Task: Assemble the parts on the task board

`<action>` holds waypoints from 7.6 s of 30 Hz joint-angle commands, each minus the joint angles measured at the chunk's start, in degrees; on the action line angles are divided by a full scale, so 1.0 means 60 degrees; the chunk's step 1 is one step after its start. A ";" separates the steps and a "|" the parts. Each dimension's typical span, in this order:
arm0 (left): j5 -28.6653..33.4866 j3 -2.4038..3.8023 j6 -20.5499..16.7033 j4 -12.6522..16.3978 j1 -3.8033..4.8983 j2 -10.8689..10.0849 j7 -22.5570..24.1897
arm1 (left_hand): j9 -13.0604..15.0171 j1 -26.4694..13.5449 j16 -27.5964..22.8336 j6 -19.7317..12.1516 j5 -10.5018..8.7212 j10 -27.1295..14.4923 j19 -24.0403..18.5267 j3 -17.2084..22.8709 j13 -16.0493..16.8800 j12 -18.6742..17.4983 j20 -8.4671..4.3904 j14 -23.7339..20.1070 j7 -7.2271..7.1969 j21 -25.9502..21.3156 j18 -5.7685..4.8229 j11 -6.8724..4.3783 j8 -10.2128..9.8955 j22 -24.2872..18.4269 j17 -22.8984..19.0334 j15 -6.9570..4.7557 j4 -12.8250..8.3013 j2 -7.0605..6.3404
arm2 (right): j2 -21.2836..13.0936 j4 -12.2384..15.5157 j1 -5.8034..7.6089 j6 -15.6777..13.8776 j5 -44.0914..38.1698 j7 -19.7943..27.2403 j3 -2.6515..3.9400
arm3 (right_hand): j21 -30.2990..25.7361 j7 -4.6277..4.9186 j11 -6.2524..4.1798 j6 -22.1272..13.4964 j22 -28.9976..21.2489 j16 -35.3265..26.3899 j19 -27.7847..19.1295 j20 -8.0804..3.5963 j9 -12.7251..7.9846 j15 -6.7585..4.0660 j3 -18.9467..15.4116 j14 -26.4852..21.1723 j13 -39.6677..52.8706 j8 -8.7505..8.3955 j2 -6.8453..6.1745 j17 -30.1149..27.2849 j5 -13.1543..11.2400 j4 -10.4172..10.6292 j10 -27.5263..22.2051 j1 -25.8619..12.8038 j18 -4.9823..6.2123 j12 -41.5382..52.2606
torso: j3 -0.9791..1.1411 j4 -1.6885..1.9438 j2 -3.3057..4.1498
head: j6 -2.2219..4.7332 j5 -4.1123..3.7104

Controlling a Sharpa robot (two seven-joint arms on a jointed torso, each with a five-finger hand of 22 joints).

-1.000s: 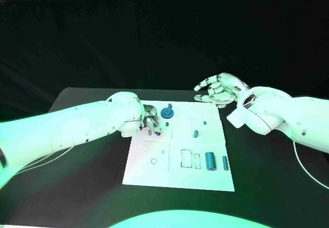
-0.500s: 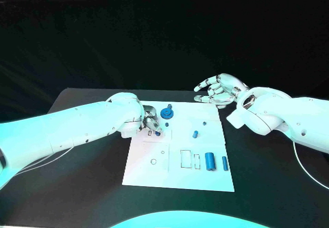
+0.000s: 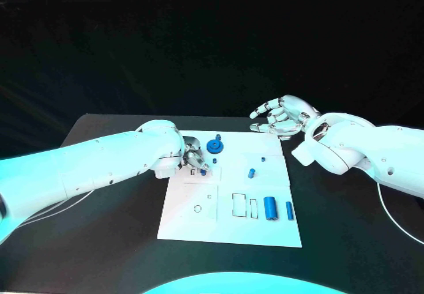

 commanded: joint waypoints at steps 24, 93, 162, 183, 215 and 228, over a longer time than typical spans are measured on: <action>0.0158 0.0121 0.0030 0.0360 -0.0106 -0.0342 0.0085 | 0.0055 -0.0231 0.0069 0.0137 -0.0048 -0.0042 0.0061 -0.1377 -0.0020 0.0049 -0.0023 0.0815 0.0069 -0.0066 -0.0167 0.0042 -0.0117 0.0016 0.1907 -0.0030 0.0741 -0.0066 | -0.0022 -0.0002 -0.0060 0.0189 -0.0070 0.0056 0.0002 | -0.0146 -0.0037 0.0001 -0.0038 -0.0077 -0.0106 -0.0101 -0.0003 0.0017 -0.0017 0.0003 0.0571 -0.0053 0.0056 0.0016 0.0840 -0.0097 -0.0025 -0.0093 0.0140 0.0095 -0.0068 | -0.0007 0.0008 -0.0012 | 0.0044 -0.0020; 0.0224 0.0815 0.0558 -0.3318 0.0287 0.0994 0.0801 | -0.0879 0.0843 -0.0137 -0.0784 -0.0077 -0.0920 -0.0329 -0.2428 -0.0982 -0.0507 0.0348 0.0676 0.0665 -0.0447 -0.0048 0.0557 -0.1606 -0.0561 0.1524 0.0411 0.0736 0.0108 | -0.0002 -0.0120 -0.0111 0.0099 -0.0076 0.0095 0.0003 | -0.0180 -0.0034 0.0002 -0.0042 -0.0095 -0.0119 -0.0110 -0.0006 0.0022 -0.0018 0.0013 0.0567 -0.0072 0.0070 0.0052 0.0823 -0.0115 -0.0010 -0.0099 0.0152 0.0100 -0.0079 | 0.0005 0.0011 -0.0015 | 0.0203 0.0079; 0.2077 0.0632 0.0029 -0.1849 0.0192 -0.0042 0.0866 | 0.0414 0.3149 -0.0071 -0.0643 -0.0106 -0.0594 -0.0201 -0.0270 -0.0701 -0.0105 0.0101 0.0726 0.0221 -0.0299 -0.0094 0.0168 0.0092 -0.0223 0.1659 0.0087 0.0201 0.1096 | -0.0009 -0.0189 -0.0113 0.0151 -0.0076 0.0055 0.0002 | -0.0214 -0.0034 0.0002 -0.0043 -0.0108 -0.0144 -0.0111 -0.0009 0.0032 -0.0020 0.0011 0.0559 -0.0085 0.0095 0.0091 0.0785 -0.0088 0.0036 -0.0096 0.0135 0.0103 -0.0083 | 0.0027 0.0055 -0.0057 | 0.0109 0.0034; 0.2098 0.0330 -0.1513 0.0275 0.0163 -0.1172 0.0283 | 0.0796 0.1854 0.0082 -0.0368 0.0023 -0.0024 0.0187 0.2395 -0.0462 0.0194 -0.0058 0.0835 0.0053 0.0032 -0.0199 -0.0012 0.0506 0.0365 0.1958 -0.0074 -0.0927 0.0173 | -0.0084 -0.0190 -0.0113 0.0142 -0.0076 0.0040 0.0000 | -0.0212 -0.0035 0.0001 -0.0046 -0.0103 -0.0145 -0.0106 -0.0009 0.0033 -0.0020 0.0008 0.0560 -0.0079 0.0098 0.0088 0.0786 -0.0076 0.0040 -0.0090 0.0135 0.0101 -0.0078 | 0.0020 0.0086 -0.0073 | -0.0003 0.0129; 0.0247 0.0055 -0.0668 0.0754 -0.0028 -0.1027 -0.0248 | 0.0819 0.1686 0.0105 -0.0324 0.0050 0.0007 0.0227 0.2583 -0.0491 0.0192 -0.0072 0.0849 0.0034 0.0066 -0.0211 -0.0031 0.0536 0.0429 0.2002 -0.0087 -0.1087 0.0116 | -0.0089 -0.0204 -0.0134 0.0191 -0.0068 0.0071 -0.0004 | -0.0234 -0.0036 -0.0002 -0.0049 -0.0115 -0.0151 -0.0112 -0.0011 0.0035 -0.0022 0.0016 0.0559 -0.0098 0.0105 0.0092 0.0780 -0.0041 0.0034 -0.0104 0.0156 0.0105 -0.0091 | 0.0033 0.0064 -0.0062 | -0.0113 0.0222; -0.0088 0.0050 -0.0458 0.0730 -0.0083 -0.0930 -0.0244 | 0.0821 0.1668 0.0104 -0.0324 0.0051 0.0009 0.0224 0.2601 -0.0494 0.0192 -0.0074 0.0848 0.0033 0.0064 -0.0210 -0.0032 0.0538 0.0424 0.1999 -0.0088 -0.1106 0.0105 | -0.0091 -0.0208 -0.0152 0.0156 -0.0064 0.0093 -0.0004 | -0.0227 -0.0036 -0.0001 -0.0050 -0.0109 -0.0152 -0.0108 -0.0011 0.0036 -0.0023 0.0016 0.0558 -0.0098 0.0106 0.0092 0.0777 -0.0039 0.0037 -0.0104 0.0154 0.0103 -0.0090 | 0.0027 0.0058 -0.0059 | -0.0144 0.0202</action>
